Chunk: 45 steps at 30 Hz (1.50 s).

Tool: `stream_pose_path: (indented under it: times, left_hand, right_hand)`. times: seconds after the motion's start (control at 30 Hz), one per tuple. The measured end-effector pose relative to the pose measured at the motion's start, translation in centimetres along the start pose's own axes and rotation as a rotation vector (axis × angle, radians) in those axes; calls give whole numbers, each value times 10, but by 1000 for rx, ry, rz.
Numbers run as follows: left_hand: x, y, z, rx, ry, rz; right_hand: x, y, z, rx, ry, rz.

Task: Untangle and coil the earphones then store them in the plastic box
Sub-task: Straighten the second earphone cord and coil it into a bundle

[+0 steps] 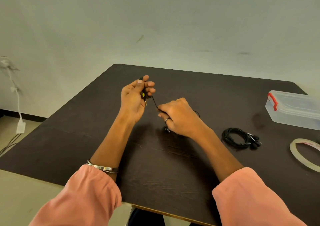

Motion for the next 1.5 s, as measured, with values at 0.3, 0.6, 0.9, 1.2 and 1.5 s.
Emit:
stream_pose_path:
  times: [0.3, 0.6, 0.9, 1.2, 1.5]
  left_hand:
    - [7, 18, -10, -837, 291, -187]
    - [21, 31, -19, -1078, 198, -673]
    - [5, 12, -8, -1121, 354, -214]
    - [-5, -12, 5, -764, 199, 156]
    - [-2, -18, 13, -547, 173, 319]
  right_hand:
    - [4, -16, 12, -528, 194, 201]
    - [15, -32, 55, -822, 435, 277]
    - [26, -42, 81, -272, 530, 112]
    - [28, -46, 88, -24, 605, 397]
    - [60, -61, 118, -333, 874, 836]
Point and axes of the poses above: each hand's wrist, its own x-axis away from the middle knuckle, its own y-axis out of the palm, z = x × y, the point moved 4 cm from there along -x, towards the middle knuckle, and after that the axes turned 10 degrees about -x, right-handed, at the moved point
